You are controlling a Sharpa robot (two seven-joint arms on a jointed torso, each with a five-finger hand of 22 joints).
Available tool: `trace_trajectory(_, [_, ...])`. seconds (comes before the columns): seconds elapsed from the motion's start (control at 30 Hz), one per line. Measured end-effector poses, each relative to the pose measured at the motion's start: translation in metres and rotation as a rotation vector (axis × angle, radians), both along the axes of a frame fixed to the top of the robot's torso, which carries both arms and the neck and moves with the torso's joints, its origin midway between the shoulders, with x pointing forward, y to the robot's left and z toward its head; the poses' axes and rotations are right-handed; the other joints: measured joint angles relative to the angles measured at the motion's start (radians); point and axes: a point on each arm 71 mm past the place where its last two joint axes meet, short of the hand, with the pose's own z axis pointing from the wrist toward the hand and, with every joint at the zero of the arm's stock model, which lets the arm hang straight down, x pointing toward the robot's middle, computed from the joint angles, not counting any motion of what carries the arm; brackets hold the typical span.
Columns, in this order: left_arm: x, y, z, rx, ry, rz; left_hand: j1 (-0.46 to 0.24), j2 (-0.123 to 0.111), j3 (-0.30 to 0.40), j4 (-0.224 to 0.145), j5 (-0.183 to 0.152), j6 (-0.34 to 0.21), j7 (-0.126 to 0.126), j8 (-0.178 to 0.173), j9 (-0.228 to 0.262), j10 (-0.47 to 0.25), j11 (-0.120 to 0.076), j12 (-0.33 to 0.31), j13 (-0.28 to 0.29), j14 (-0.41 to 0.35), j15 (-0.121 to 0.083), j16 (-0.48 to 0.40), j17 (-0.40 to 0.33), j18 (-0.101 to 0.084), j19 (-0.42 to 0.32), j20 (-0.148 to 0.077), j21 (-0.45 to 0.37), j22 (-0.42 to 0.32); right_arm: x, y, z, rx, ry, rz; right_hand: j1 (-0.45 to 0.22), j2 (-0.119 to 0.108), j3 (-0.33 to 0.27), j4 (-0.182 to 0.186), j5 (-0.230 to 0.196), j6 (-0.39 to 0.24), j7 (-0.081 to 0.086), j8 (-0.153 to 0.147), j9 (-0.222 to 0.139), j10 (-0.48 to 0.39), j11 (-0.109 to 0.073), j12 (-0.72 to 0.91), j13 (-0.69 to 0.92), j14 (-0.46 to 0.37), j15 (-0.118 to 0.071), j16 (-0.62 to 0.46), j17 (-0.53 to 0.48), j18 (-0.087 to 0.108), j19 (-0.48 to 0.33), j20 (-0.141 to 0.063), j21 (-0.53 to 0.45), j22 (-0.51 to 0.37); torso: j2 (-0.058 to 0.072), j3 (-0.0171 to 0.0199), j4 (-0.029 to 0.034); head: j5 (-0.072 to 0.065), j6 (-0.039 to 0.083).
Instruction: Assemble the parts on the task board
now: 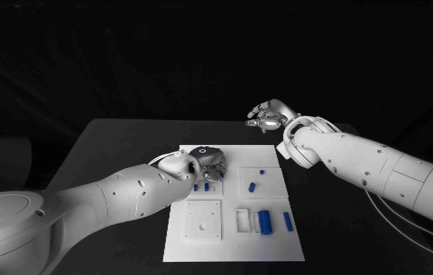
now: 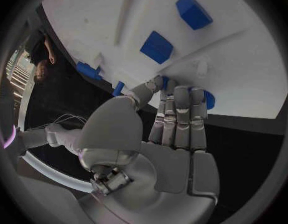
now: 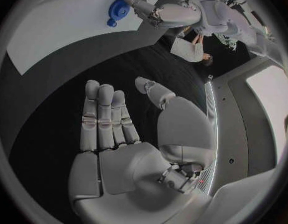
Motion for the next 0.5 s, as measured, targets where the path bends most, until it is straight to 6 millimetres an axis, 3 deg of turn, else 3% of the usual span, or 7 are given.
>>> trace_trajectory(0.5, [-0.0030, -0.0021, -0.0001, 0.031, -0.039, -0.025, 0.005, -0.005, 0.003, -0.003, 0.000, 0.003, -0.003, 0.000, 0.000, 0.000, 0.000, -0.004, 0.001, 0.016, -0.002, -0.008, -0.009, 0.009, 0.009, -0.002, -0.004, 0.000, -0.0002, -0.0004, 0.0001, -0.001, 0.000, 0.000, 0.000, 0.000, 0.000, 0.000, 0.000, 0.004, 0.002, 0.000, 0.000, 0.001, 0.001, 0.004, -0.001, 0.000, 0.000, 0.000, 0.000, 0.000, 0.000, 0.000, -0.002, 0.000, 0.000, -0.0002, 0.0002, -0.001, -0.004])
